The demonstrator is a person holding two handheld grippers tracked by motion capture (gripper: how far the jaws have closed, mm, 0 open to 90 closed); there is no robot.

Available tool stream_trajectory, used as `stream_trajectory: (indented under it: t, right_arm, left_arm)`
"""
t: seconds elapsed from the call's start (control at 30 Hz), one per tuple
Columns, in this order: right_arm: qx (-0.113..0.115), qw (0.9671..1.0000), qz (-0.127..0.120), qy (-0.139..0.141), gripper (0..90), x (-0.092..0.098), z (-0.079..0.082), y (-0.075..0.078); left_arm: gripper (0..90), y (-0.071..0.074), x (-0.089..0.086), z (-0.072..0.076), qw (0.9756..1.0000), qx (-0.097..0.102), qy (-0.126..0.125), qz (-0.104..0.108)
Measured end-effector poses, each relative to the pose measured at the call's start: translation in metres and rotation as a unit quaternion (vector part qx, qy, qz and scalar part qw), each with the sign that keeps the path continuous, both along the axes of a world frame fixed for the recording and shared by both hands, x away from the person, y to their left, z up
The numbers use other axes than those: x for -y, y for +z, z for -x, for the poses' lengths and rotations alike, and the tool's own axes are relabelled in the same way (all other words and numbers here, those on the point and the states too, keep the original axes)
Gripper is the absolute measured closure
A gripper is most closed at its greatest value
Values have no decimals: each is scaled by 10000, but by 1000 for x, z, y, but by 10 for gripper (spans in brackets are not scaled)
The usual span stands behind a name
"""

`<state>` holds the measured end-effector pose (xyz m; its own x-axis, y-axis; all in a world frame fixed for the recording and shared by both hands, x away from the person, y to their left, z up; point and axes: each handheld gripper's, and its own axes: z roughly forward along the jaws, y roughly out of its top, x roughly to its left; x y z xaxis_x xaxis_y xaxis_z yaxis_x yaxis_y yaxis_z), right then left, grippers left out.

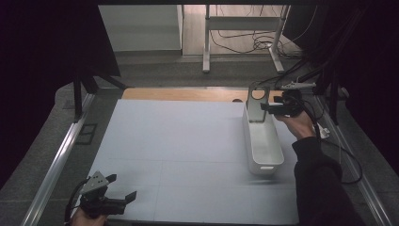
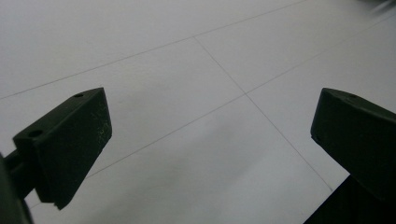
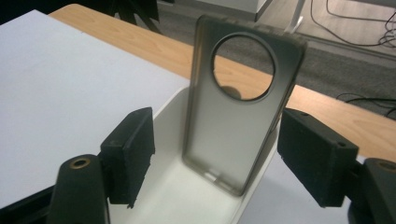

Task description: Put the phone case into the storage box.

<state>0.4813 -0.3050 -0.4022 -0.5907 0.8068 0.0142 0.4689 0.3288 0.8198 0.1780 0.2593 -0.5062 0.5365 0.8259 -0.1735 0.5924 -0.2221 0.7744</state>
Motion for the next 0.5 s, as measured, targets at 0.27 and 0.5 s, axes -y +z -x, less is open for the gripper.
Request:
stream_trajectory:
  t: [0.27,0.5]
  right_arm:
    - [-206,9997,18,105,200,-3,28,0]
    - [-326,9993,20,154,141,-7,51,-4]
  left_arm:
    - [0,0,-1,0,10000,24,-10,82]
    - [0,0,0,-1,10000,16,-45,27]
